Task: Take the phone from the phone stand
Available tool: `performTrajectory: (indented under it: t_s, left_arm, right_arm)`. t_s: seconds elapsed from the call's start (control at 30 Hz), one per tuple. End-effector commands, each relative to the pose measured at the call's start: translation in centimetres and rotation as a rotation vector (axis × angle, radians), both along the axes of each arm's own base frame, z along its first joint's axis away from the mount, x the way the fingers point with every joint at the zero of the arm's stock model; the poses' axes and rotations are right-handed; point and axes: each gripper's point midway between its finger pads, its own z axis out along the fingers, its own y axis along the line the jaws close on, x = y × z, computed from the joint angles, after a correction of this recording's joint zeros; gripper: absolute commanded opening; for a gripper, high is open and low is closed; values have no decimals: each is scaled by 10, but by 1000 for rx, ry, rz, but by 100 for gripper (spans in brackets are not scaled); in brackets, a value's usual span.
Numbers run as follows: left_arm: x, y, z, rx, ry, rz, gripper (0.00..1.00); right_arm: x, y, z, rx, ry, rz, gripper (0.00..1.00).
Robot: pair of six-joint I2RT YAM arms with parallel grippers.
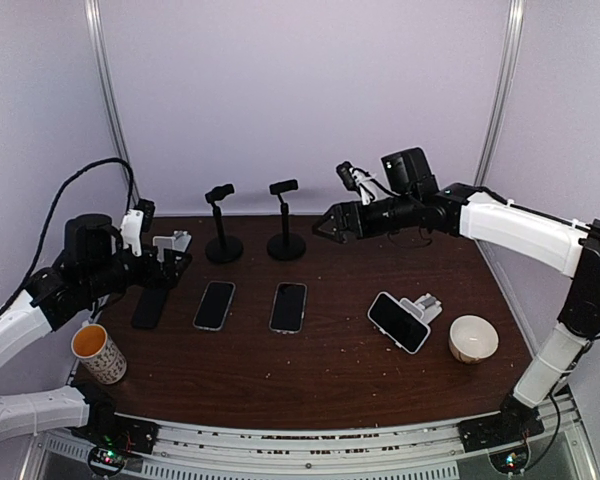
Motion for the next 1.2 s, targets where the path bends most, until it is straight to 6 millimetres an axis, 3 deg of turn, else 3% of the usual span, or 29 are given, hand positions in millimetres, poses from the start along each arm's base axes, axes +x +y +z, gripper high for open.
performTrajectory:
  t_s: [0.0, 0.23, 0.43, 0.57, 0.77, 1.17]
  left_arm:
    - [-4, -13, 21, -6, -73, -92, 98]
    - [-7, -35, 31, -38, -86, -207, 98]
    - [6, -55, 26, -23, -70, -247, 98]
    - [13, -69, 25, -34, -65, -283, 98]
    - [21, -89, 18, -66, -51, -325, 98]
    - [28, -101, 8, -49, -38, -346, 98]
  right_arm:
    - [-26, -30, -13, -152, -3, 9, 100]
    - [-53, -83, -38, -306, 29, -76, 100]
    - [-78, -134, -74, -403, 150, -178, 98]
    - [-97, -156, -92, -462, 224, -228, 98]
    - [-102, -209, -116, -584, 313, -373, 100]
    - [-108, -197, -164, -508, 463, -274, 88]
